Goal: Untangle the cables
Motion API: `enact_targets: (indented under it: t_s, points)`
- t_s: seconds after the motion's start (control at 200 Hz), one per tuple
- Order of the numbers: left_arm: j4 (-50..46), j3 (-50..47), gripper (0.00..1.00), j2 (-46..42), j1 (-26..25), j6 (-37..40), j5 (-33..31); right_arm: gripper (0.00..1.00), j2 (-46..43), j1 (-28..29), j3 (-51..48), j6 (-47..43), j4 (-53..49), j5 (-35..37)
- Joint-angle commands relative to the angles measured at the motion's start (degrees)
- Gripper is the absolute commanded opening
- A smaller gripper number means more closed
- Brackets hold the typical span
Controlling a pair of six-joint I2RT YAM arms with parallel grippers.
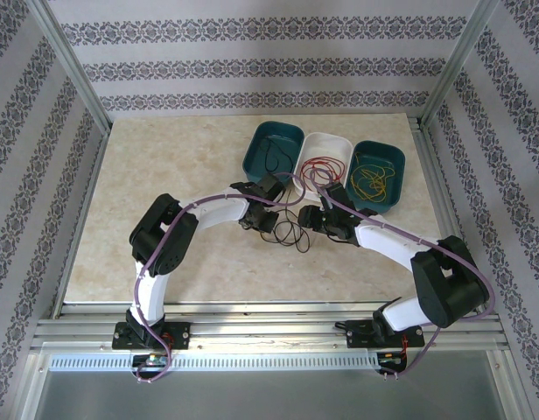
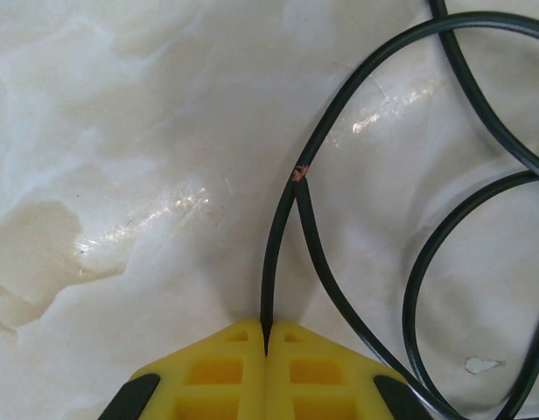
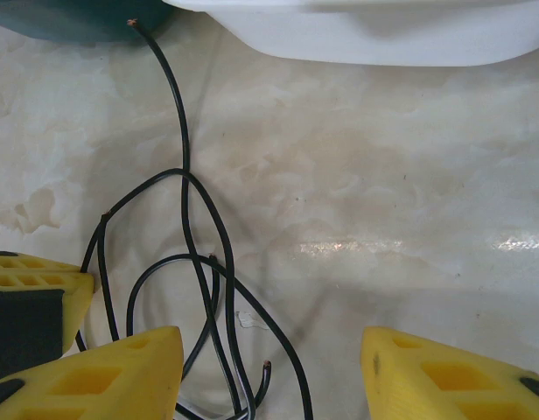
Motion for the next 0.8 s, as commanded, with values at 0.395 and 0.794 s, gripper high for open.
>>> enact_targets:
  t_s: [0.395, 0.794]
  points:
    - [5.8, -7.3, 0.0, -10.0, -0.5, 0.5, -5.1, 0.57, 1.1, 0.2, 0.2, 0.2, 1.0, -1.0]
    - [12.0, -12.4, 0.0, -16.4, -0.5, 1.1, -4.0, 0.57, 2.8, 1.1, 0.9, 0.1, 1.8, -2.3]
